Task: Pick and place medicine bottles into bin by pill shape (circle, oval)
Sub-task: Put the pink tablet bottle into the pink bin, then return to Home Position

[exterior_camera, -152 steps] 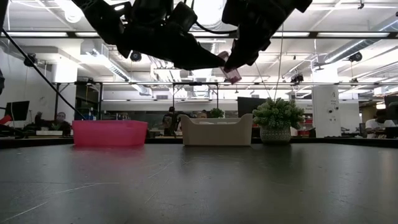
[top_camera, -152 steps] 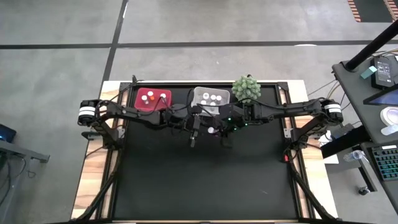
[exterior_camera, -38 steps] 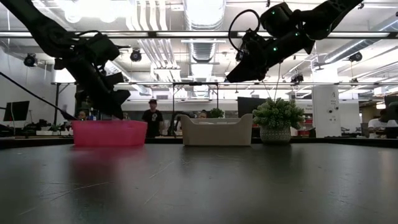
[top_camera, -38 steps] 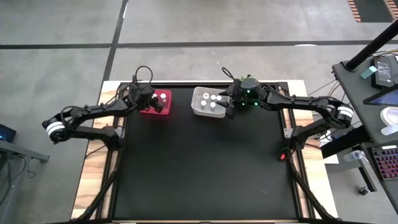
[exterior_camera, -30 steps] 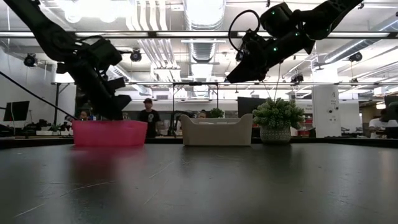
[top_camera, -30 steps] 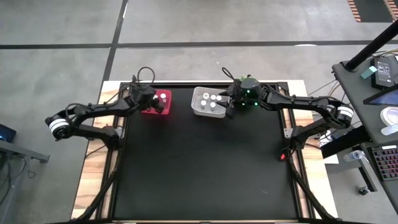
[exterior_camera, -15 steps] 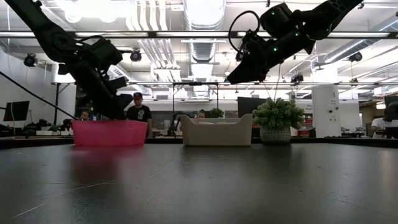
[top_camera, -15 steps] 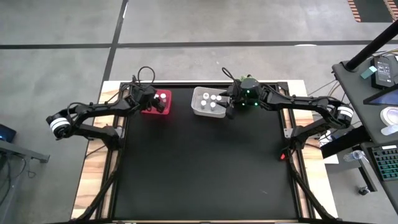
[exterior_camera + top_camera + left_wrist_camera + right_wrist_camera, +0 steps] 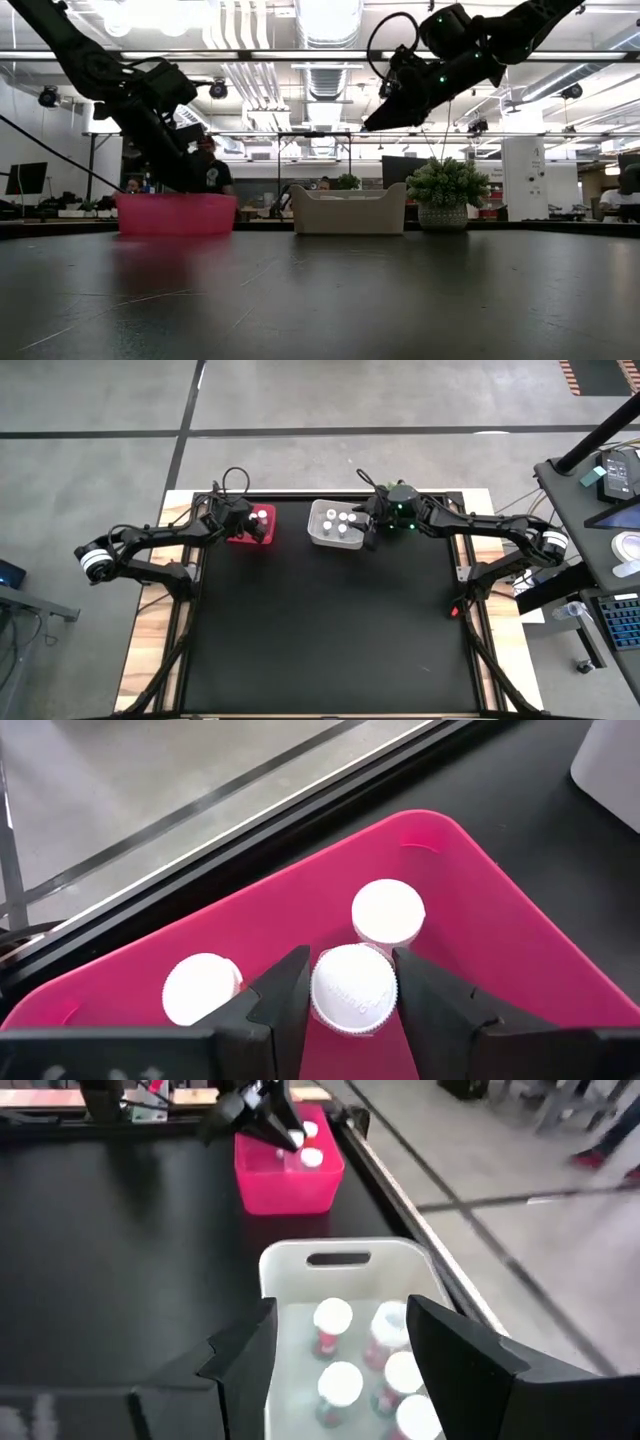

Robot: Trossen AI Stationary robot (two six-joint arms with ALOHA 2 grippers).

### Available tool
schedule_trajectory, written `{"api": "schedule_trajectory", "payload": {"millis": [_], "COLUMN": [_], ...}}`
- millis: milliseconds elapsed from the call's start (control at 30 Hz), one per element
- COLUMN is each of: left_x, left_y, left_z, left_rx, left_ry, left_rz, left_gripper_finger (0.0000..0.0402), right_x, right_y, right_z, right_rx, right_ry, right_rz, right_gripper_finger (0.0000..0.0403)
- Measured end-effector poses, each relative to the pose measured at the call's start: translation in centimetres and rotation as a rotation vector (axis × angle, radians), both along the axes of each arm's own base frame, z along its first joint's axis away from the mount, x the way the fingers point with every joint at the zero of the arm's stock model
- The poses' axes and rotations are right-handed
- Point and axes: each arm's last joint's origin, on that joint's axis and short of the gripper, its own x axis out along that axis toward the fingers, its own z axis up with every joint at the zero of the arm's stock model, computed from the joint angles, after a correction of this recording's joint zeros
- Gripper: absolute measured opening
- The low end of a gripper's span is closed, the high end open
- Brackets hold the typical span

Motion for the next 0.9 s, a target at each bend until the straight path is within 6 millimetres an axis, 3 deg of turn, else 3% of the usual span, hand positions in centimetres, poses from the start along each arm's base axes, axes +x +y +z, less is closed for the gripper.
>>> {"api": "schedule_trajectory", "payload": {"millis": [200, 567, 900], "left_x": [0.0, 0.0, -1.0], "left_y": [0.0, 0.0, -0.9], "left_z": [0.0, 0.2, 3.1], "left_rx": [0.003, 0.007, 0.087], "left_ry": [0.006, 0.001, -0.103], "left_rz": [-0.004, -0.005, -0.019], "left_gripper_finger": [0.0136, 0.0245, 0.0256], "right_x": [0.0, -0.2, -0.2], "right_y": [0.0, -1.0, -1.0], "right_z": [0.1, 0.6, 0.6], "right_rx": [-0.067, -0.092, -0.093], "right_ry": [0.007, -0.043, -0.045], "right_rz": [0.018, -0.028, -0.003], "right_gripper_finger": [0.0214, 0.0214, 0.0214]}}
